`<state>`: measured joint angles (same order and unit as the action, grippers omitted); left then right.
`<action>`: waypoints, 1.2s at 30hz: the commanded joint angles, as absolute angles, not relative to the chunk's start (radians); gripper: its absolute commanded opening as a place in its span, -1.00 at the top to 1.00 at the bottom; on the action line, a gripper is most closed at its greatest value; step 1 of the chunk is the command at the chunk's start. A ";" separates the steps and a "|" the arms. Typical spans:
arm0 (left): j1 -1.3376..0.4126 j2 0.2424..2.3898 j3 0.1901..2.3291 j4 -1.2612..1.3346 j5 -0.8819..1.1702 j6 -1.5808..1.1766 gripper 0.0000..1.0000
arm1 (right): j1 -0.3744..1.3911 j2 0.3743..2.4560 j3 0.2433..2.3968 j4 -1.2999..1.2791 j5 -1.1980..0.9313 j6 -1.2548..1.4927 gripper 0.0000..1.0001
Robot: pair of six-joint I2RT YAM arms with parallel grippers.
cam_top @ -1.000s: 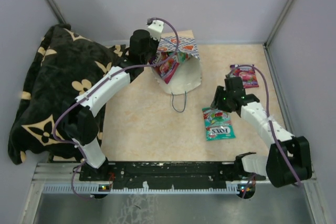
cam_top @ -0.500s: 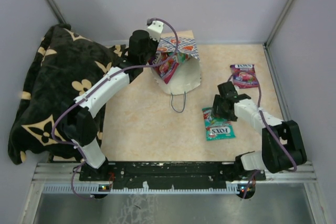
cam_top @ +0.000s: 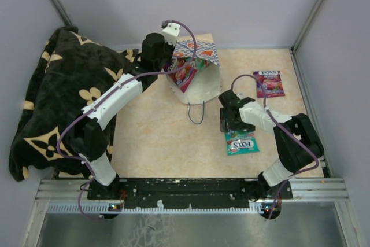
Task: Take the snacks out of the paper bag
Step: Adjust the snack at the center of the board.
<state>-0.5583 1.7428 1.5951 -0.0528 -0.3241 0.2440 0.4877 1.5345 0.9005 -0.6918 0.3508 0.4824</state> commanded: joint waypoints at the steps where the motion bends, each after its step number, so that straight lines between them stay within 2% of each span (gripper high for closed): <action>1: -0.548 1.703 1.588 -0.058 -0.342 0.263 0.95 | 0.488 1.576 0.877 -0.647 0.314 0.518 -0.99; 6: -0.546 1.699 1.584 -0.056 -0.344 0.265 0.94 | 0.460 1.588 0.894 -0.654 0.280 0.644 -0.99; 13: -0.546 1.704 1.589 -0.059 -0.342 0.267 0.94 | 0.269 1.559 0.811 -0.657 0.139 1.046 -0.98; 16: -0.546 1.706 1.594 -0.066 -0.341 0.263 0.94 | 0.225 1.474 0.730 -0.596 0.082 1.242 -0.98; 19: -0.547 1.707 1.601 -0.072 -0.333 0.257 0.94 | 0.191 1.340 0.562 -0.397 0.001 1.521 -0.97; 21: -0.546 1.706 1.606 -0.079 -0.327 0.253 0.95 | 0.192 1.249 0.479 -0.274 0.003 1.666 -0.92; 23: -0.546 1.705 1.611 -0.086 -0.327 0.253 0.95 | 0.192 1.179 0.496 -0.251 0.054 1.690 -0.91; 26: -0.546 1.698 1.614 -0.091 -0.330 0.256 0.95 | 0.195 1.106 0.696 -0.438 0.221 1.541 -0.97; 30: -0.546 1.687 1.610 -0.089 -0.329 0.251 0.95 | 0.195 1.065 0.932 -0.546 0.388 1.159 -0.98; 32: -0.546 1.684 1.606 -0.086 -0.328 0.250 0.94 | 0.194 1.064 0.980 -0.469 0.309 0.774 -0.98; 34: -0.547 1.682 1.604 -0.088 -0.316 0.263 0.94 | 0.195 1.071 0.995 -0.421 0.099 0.414 -0.98; 36: -0.546 1.677 1.603 -0.083 -0.298 0.273 0.92 | 0.195 1.125 1.036 -0.512 -0.020 0.242 -0.98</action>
